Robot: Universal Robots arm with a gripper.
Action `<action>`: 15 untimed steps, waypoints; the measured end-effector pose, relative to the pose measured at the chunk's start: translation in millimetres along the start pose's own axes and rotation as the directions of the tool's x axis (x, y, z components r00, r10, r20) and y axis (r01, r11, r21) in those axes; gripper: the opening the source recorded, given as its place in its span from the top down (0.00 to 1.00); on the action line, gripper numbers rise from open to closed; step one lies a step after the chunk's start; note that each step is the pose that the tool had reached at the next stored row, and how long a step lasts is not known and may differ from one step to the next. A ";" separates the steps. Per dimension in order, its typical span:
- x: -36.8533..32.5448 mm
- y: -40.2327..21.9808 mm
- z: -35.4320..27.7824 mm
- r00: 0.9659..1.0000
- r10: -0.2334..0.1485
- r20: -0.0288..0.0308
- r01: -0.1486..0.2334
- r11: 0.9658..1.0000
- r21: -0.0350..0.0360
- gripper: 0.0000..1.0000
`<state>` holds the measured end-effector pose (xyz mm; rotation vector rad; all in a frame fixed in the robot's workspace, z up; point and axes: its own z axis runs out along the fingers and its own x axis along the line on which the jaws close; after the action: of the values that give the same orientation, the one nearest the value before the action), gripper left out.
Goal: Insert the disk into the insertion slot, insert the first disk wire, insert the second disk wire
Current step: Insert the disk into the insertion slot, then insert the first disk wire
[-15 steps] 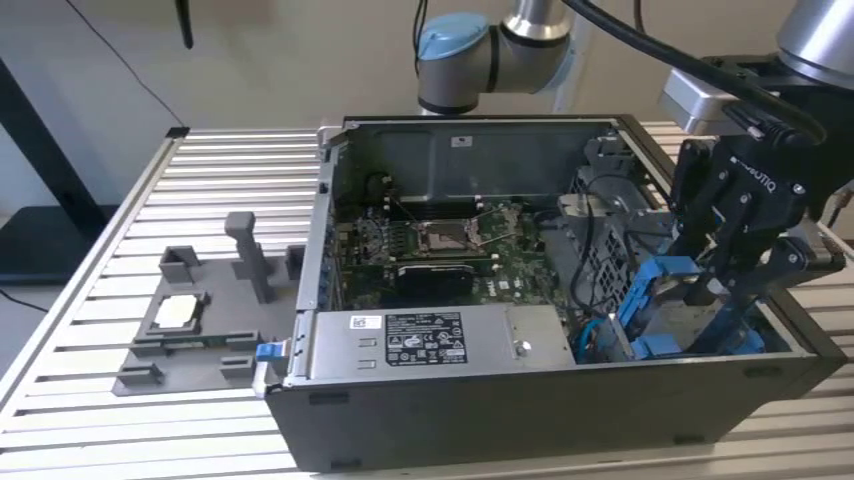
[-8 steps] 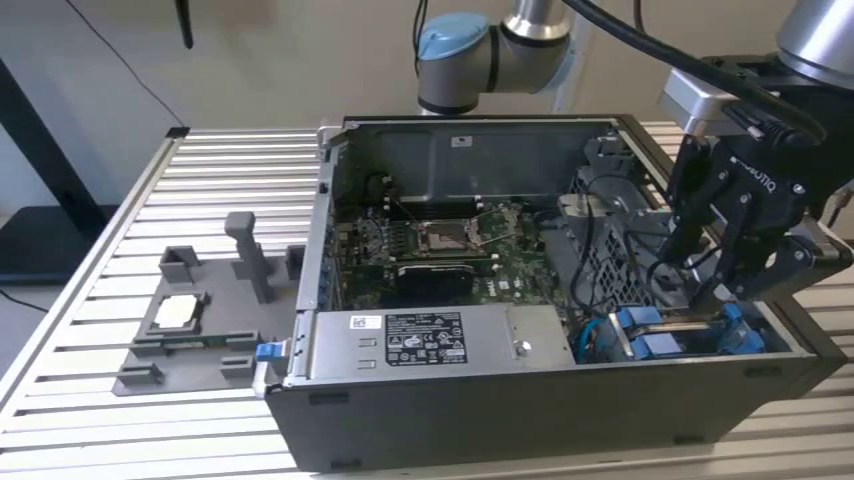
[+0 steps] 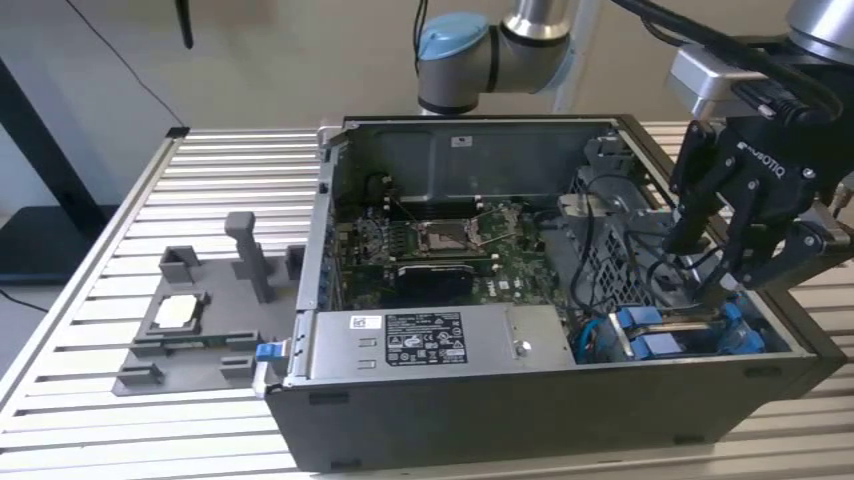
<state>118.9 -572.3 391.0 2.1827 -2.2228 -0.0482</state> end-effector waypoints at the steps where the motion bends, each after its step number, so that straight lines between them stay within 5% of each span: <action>1: -0.3 0.1 -2.5 1.000 0.000 0.000 0.000 1.000 0.000 0.42; 5: -3.6 0.3 -8.0 1.000 0.000 0.000 0.000 1.000 0.001 0.42; 15: -11.5 -3.6 -7.9 1.000 -0.006 0.004 0.006 1.000 0.002 0.42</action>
<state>123.1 -560.8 398.8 2.1925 -2.2192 -0.0511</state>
